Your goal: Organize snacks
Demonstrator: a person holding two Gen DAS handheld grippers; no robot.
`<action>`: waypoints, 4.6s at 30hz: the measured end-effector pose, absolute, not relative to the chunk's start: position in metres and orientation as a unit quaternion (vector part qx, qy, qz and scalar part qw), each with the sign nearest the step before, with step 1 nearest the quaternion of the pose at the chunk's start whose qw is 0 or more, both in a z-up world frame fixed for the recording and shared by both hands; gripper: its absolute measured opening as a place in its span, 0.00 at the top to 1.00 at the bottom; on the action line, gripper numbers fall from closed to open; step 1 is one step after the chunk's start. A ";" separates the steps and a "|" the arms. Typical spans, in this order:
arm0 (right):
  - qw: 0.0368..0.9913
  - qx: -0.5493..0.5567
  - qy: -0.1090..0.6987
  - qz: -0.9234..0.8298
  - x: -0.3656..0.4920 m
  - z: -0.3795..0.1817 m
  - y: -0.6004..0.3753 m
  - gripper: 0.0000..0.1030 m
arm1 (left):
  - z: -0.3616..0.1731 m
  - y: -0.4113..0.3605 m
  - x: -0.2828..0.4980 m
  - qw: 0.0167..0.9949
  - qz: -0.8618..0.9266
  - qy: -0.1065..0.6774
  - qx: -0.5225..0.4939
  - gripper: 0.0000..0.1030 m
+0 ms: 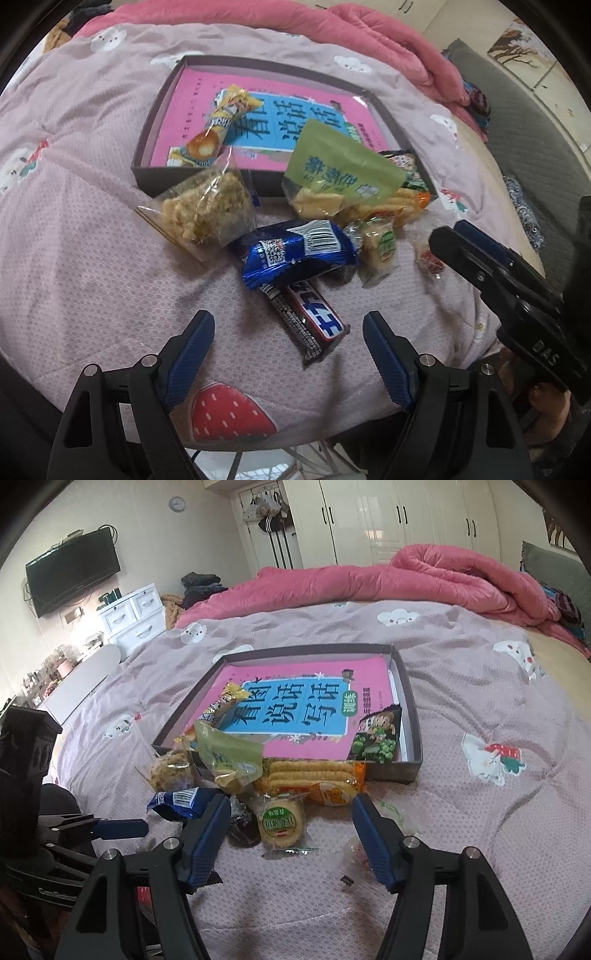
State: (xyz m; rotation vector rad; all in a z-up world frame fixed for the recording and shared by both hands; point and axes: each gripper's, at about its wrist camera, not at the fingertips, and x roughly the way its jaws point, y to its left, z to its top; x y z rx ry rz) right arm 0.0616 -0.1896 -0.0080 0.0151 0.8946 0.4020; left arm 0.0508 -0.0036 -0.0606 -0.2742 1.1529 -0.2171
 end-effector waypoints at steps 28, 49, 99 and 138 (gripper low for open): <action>0.853 -0.054 0.478 0.201 0.075 -0.044 -0.166 0.35 | -0.082 0.004 0.060 0.815 -0.063 0.565 -0.111 0.22; 0.847 -0.063 0.485 0.208 0.090 -0.061 -0.156 0.64 | -0.084 -0.015 0.069 0.816 -0.042 0.568 -0.100 0.38; 0.878 0.089 0.427 0.199 0.087 -0.007 -0.208 0.67 | -0.043 0.016 0.036 0.816 -0.068 0.557 -0.137 0.72; 0.901 0.116 0.368 0.196 0.097 0.023 -0.213 0.67 | 0.009 0.039 0.066 0.882 -0.026 0.451 -0.134 0.72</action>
